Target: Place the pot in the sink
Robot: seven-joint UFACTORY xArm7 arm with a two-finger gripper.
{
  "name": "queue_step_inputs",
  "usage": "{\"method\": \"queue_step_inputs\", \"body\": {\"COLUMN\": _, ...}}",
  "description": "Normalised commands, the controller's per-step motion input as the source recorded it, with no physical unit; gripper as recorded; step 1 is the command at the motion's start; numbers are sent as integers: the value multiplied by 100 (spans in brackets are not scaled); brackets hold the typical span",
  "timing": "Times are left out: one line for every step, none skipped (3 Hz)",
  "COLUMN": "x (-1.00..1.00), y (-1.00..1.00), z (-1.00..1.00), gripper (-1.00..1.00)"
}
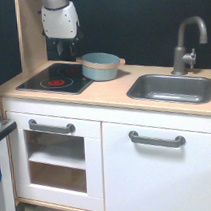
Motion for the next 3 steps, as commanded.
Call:
{"method": "queue_step_inputs", "body": {"x": 18, "y": 27, "z": -18, "gripper": 100}}
{"method": "queue_step_inputs", "body": {"x": 12, "y": 20, "z": -13, "gripper": 100}}
{"method": "queue_step_inputs", "body": {"x": 9, "y": 16, "z": -19, "gripper": 100}}
